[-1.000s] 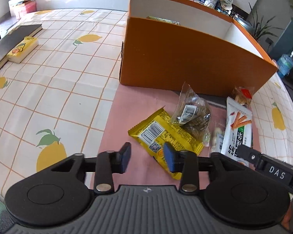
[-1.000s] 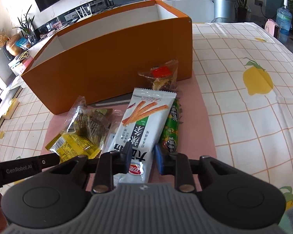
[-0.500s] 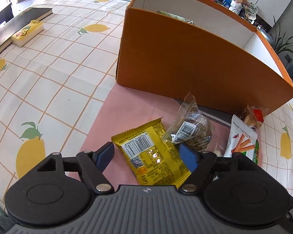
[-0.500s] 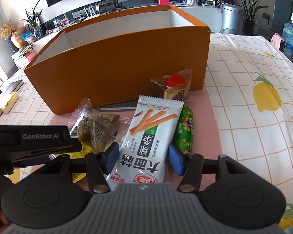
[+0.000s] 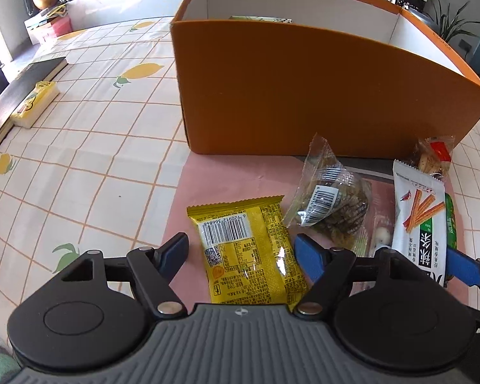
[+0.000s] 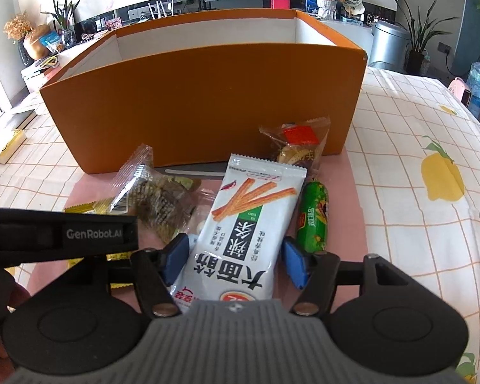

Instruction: Organize snacks

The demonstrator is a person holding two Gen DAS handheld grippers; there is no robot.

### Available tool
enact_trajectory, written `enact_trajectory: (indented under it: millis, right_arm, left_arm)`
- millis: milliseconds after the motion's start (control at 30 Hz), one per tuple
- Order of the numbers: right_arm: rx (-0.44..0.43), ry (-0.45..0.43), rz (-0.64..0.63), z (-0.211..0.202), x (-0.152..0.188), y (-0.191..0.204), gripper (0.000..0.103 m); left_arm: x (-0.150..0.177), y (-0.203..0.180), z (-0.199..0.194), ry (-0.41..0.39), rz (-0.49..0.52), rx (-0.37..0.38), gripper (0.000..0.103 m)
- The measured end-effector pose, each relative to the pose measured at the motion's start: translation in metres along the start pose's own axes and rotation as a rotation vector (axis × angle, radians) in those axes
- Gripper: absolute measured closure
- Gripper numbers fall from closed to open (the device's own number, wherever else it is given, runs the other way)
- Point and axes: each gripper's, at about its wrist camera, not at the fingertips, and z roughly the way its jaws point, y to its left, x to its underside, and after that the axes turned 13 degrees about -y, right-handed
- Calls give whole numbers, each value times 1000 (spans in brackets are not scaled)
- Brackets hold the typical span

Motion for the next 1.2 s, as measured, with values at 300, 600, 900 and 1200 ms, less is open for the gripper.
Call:
enact_trajectory:
  millis: [300, 600, 900, 1200]
  right_arm:
    - [-18, 28, 127, 3, -2, -19, 45]
    - [-6, 5, 93, 5, 0, -13, 44]
    - [-5, -9, 73, 0, 1, -11, 53]
    - [6, -76, 72, -19, -1, -11, 54]
  left_arm:
    - [9, 12, -1, -28, 113, 64, 15]
    - [14, 1, -2, -57, 135, 69, 15]
    - [13, 5, -10, -84, 90, 91, 44]
    - [5, 10, -36, -153, 61, 93, 44]
